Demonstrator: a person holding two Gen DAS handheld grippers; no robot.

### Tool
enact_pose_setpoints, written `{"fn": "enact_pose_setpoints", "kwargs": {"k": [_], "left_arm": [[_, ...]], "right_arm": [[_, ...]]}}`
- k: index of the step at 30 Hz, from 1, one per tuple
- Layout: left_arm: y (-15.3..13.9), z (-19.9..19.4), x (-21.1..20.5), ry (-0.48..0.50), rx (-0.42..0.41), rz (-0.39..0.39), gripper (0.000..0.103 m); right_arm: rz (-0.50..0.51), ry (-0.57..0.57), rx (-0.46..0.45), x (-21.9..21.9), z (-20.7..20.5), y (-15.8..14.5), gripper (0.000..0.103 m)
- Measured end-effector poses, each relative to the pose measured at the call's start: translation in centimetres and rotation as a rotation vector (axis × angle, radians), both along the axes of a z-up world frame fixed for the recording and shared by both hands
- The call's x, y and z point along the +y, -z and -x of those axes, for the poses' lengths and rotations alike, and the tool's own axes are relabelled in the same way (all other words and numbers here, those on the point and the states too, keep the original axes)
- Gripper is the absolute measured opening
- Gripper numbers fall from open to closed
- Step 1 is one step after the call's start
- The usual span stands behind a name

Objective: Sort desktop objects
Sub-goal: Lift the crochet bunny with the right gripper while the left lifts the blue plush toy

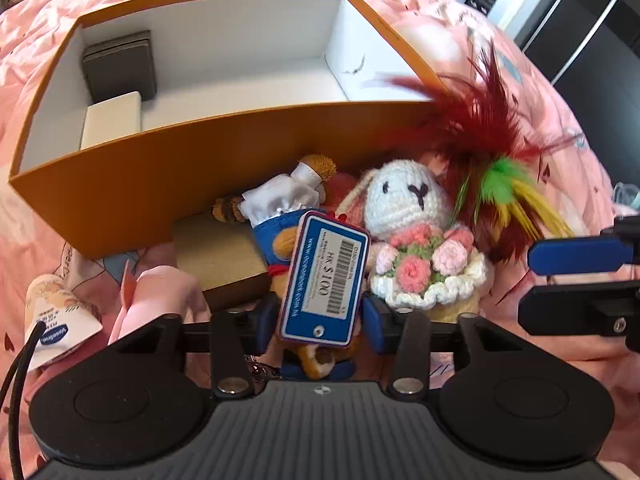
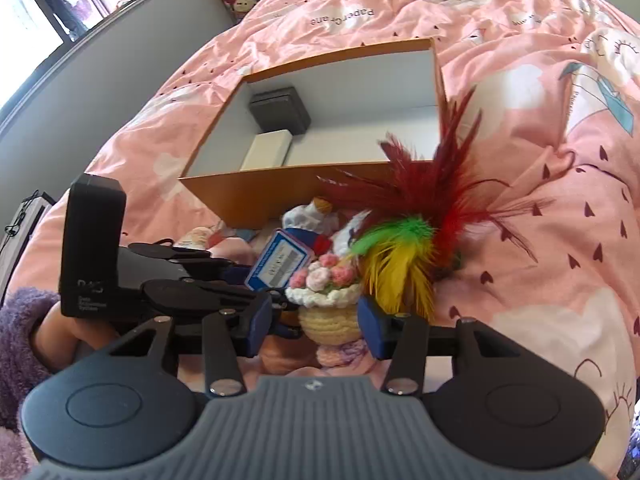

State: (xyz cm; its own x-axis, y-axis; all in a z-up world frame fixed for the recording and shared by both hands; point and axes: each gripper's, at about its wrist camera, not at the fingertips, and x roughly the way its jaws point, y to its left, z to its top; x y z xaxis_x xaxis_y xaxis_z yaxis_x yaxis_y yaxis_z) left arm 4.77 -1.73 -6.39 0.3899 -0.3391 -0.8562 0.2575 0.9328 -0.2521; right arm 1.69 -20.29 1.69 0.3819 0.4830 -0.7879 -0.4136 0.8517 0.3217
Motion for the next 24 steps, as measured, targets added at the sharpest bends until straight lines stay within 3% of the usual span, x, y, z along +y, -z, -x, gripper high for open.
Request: {"fn": "enact_pose_setpoints", "kwargs": {"k": [5,11,15,20,24], "left_arm": [[-0.7,0.6,1.1,-0.033,-0.021,0.043,0.046],[-1.3,0.9,2.5,-0.063,-0.015,0.117,0.045],[-1.4,0.8,2.5,-0.065,-0.017,0.117,0.044],[-1.2,0.7,3.2,-0.099,-0.008,0.128,0.044],[-1.6,1.1,3.2,-0.11,-0.032,0.107,0.044]], "right_arm": [[0.008,-0.017,0.03,0.8,-0.4,1.0,0.052],[0.057,0.044,0.076,1.4,-2.0,4.0,0.053],[0.048,0.055,0.116,2.1,-3.4,5.5,0.06],[0.012,0.087,0.166,1.9,-4.7,7.3,0.062],[0.058,0.07,0.153,3.1,-4.7,8.4,0.071]]}}
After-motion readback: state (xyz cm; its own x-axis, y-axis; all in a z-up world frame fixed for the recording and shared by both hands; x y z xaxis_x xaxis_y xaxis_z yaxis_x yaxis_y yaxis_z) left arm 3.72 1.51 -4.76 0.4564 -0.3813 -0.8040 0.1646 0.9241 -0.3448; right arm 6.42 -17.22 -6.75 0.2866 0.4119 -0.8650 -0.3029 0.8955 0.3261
